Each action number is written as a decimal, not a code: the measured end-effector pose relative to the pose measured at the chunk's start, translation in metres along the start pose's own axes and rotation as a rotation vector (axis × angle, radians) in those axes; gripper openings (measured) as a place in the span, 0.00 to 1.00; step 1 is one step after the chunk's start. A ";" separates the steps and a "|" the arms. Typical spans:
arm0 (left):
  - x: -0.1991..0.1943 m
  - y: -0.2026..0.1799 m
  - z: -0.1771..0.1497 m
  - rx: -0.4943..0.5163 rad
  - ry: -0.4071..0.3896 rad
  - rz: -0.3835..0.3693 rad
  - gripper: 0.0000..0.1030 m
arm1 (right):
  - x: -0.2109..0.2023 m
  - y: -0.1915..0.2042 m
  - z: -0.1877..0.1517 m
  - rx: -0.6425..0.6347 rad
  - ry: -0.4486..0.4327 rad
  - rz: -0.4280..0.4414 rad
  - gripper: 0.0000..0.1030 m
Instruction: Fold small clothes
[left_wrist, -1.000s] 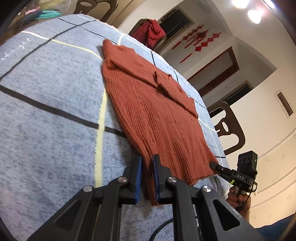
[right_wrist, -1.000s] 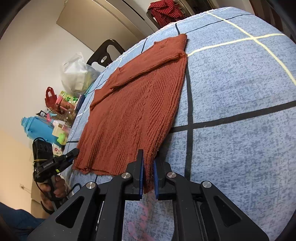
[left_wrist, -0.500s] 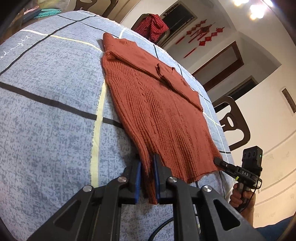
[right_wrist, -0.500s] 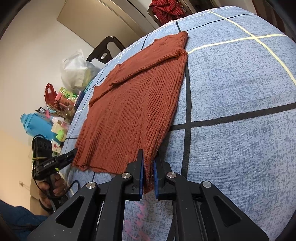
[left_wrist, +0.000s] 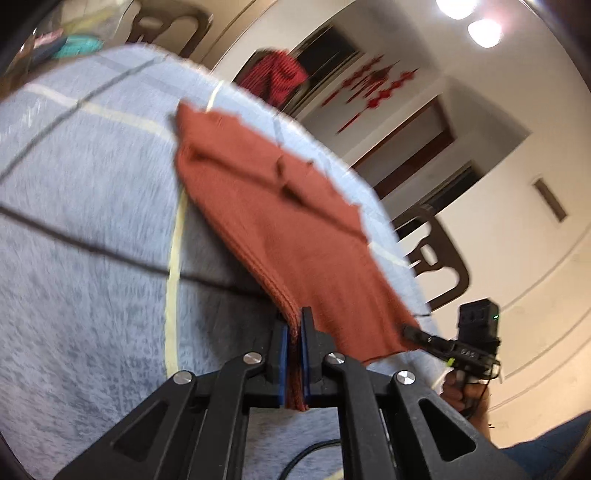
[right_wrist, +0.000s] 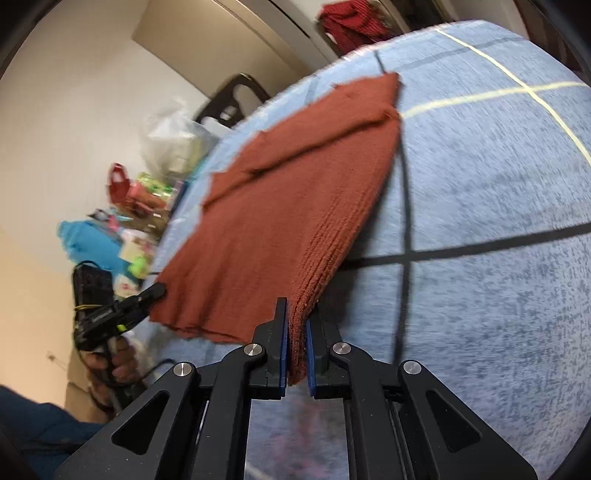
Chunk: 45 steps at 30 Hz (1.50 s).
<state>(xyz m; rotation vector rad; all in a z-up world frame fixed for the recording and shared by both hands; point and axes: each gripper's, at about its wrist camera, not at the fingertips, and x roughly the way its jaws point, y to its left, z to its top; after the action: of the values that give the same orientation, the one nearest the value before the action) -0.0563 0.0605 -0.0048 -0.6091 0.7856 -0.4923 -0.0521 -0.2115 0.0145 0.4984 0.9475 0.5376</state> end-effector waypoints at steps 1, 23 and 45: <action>-0.008 -0.002 0.002 0.010 -0.027 -0.015 0.07 | -0.004 0.001 0.000 0.000 -0.015 0.024 0.07; -0.004 0.032 0.034 -0.108 0.008 0.050 0.25 | -0.024 0.003 0.035 0.027 -0.130 0.144 0.06; 0.009 0.036 -0.009 -0.171 0.089 -0.022 0.25 | -0.013 -0.019 0.032 0.082 -0.106 0.157 0.07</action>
<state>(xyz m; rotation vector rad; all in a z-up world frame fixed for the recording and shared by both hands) -0.0508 0.0786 -0.0384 -0.7587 0.9124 -0.4777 -0.0271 -0.2387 0.0265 0.6731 0.8355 0.6096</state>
